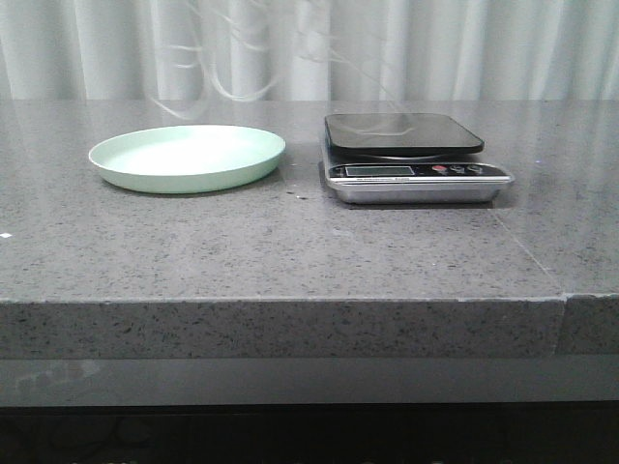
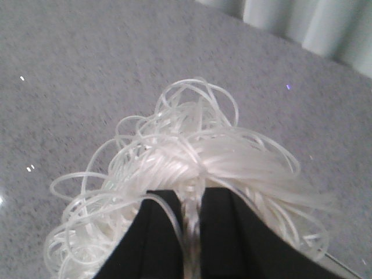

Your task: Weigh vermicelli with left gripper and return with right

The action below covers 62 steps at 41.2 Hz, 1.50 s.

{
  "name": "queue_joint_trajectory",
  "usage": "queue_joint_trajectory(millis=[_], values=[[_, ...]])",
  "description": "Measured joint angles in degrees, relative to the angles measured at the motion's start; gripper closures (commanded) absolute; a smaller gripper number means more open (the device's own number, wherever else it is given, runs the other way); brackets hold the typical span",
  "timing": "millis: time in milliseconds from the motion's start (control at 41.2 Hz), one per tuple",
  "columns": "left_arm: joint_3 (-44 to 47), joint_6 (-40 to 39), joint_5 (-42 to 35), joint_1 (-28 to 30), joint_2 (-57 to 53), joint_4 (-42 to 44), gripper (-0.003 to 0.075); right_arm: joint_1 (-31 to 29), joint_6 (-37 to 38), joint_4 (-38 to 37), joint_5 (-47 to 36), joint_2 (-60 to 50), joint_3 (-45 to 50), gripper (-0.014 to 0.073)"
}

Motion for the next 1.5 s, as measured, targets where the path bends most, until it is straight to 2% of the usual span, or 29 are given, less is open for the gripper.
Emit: queue_joint_trajectory(millis=[267,582,679,800,873,1140,1407,1504], values=[[0.0,0.0,0.0,0.0,0.0,0.0,0.0248,3.98,0.0,0.5,-10.67,6.14,-0.55,0.0398],[0.0,0.0,0.0,0.0,0.0,0.0,0.0248,4.09,0.0,0.54,-12.26,15.64,-0.58,0.0385],[0.0,0.0,0.0,0.0,0.0,0.0,0.0248,4.09,0.0,0.76,-10.68,17.88,-0.58,0.0306],[0.0,0.0,0.0,0.0,0.0,0.0,0.0248,4.09,0.0,1.38,-9.53,19.16,-0.58,0.0109],[0.0,0.0,0.0,0.0,0.0,0.0,0.0248,4.09,0.0,1.72,-9.53,19.01,-0.58,0.0062],[0.0,0.0,0.0,0.0,0.0,0.0,0.0248,4.09,0.0,2.13,-5.07,14.48,-0.58,0.006],[0.0,0.0,0.0,0.0,0.0,0.0,0.0248,3.22,0.0,0.96,7.27,2.89,-0.45,0.006],[0.0,0.0,0.0,0.0,0.0,0.0,0.0248,3.11,0.0,-0.32,8.55,-2.34,2.1,0.006]])
